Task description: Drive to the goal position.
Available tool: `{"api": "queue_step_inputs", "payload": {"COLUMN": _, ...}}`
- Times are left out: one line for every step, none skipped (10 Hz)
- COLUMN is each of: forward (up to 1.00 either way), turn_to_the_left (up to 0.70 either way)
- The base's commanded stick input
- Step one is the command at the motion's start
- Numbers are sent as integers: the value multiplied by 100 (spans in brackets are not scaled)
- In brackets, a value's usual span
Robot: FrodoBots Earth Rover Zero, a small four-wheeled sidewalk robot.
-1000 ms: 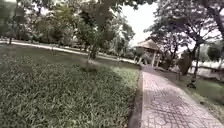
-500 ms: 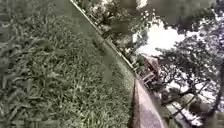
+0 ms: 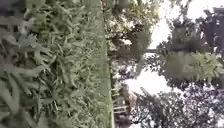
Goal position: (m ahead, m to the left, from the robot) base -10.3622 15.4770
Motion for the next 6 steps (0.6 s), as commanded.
{"api": "queue_step_inputs", "payload": {"forward": 0, "turn_to_the_left": 0}}
{"api": "queue_step_inputs", "payload": {"forward": 0, "turn_to_the_left": 0}}
{"api": "queue_step_inputs", "payload": {"forward": 0, "turn_to_the_left": 0}}
{"api": "queue_step_inputs", "payload": {"forward": 0, "turn_to_the_left": 0}}
{"api": "queue_step_inputs", "payload": {"forward": 0, "turn_to_the_left": 0}}
{"api": "queue_step_inputs", "payload": {"forward": 0, "turn_to_the_left": 0}}
